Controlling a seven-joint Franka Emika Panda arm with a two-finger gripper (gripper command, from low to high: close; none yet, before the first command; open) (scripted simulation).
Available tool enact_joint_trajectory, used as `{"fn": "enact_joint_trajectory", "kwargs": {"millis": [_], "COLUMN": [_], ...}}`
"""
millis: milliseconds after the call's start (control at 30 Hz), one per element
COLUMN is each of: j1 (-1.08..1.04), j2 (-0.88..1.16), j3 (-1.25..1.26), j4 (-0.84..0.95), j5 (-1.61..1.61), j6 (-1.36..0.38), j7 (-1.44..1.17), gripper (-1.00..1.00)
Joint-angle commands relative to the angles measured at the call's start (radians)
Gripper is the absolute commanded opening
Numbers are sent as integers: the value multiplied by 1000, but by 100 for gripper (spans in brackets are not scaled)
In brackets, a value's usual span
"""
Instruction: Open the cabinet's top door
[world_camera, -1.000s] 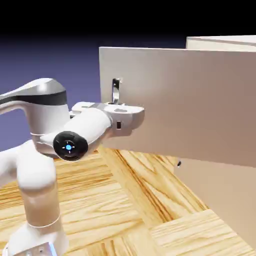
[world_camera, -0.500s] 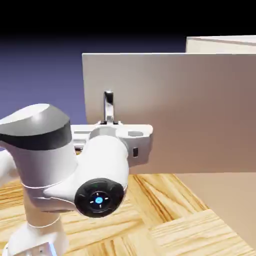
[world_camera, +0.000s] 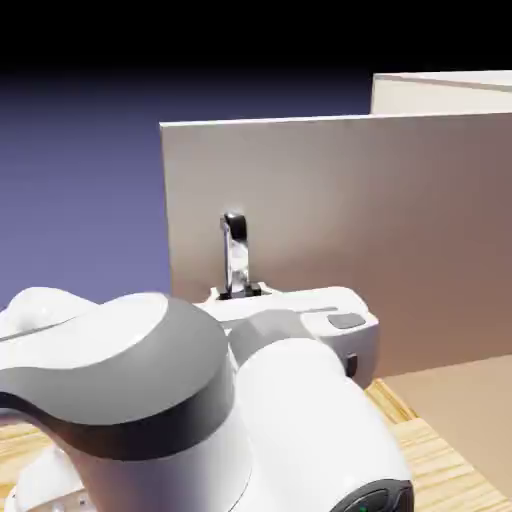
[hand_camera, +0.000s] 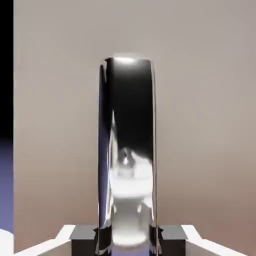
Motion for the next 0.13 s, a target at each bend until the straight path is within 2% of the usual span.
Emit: {"fn": "enact_joint_trajectory", "kwargs": {"millis": [0, 100], "j1": [26, 102], "j2": [-1, -5], "j3": [-5, -19], "j4": [36, 145], "j5": [-2, -3], "j6": [-23, -94], "j7": [7, 28], "gripper": [-100, -100]}}
